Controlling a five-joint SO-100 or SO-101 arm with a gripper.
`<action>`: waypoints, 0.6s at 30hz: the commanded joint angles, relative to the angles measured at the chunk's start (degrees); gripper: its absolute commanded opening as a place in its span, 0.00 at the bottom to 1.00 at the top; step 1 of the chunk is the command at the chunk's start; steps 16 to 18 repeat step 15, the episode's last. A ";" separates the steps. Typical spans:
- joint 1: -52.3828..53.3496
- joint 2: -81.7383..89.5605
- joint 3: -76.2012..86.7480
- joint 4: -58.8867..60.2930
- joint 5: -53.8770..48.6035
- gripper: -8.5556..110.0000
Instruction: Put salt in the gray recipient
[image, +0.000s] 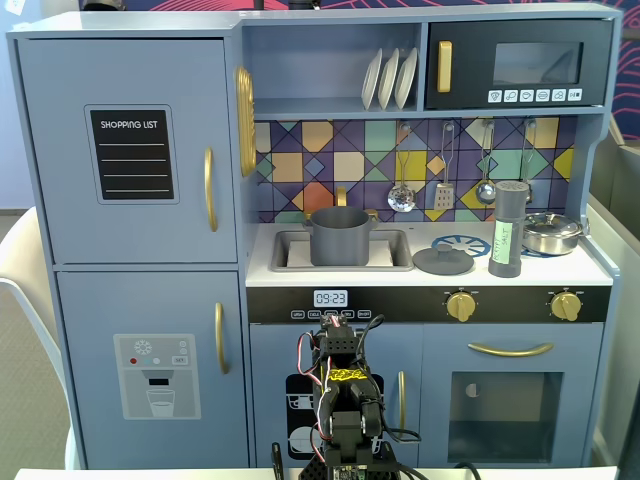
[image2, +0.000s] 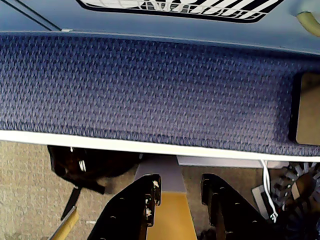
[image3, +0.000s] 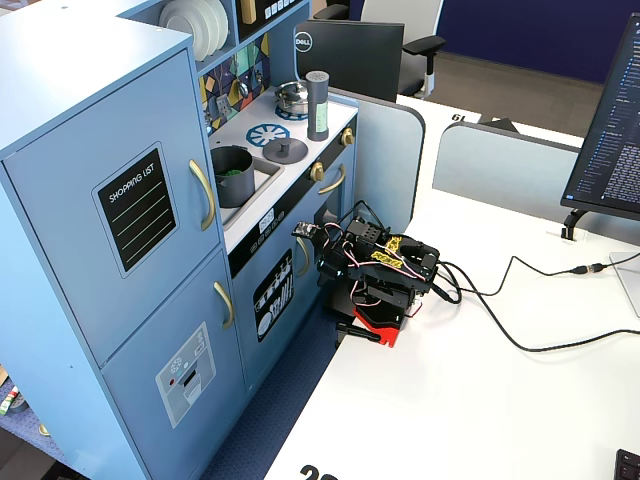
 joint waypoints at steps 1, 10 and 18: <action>-0.62 0.35 -0.44 0.26 -0.88 0.09; -1.23 0.35 -0.44 0.26 -0.88 0.11; -1.49 0.35 -0.44 0.26 -0.88 0.11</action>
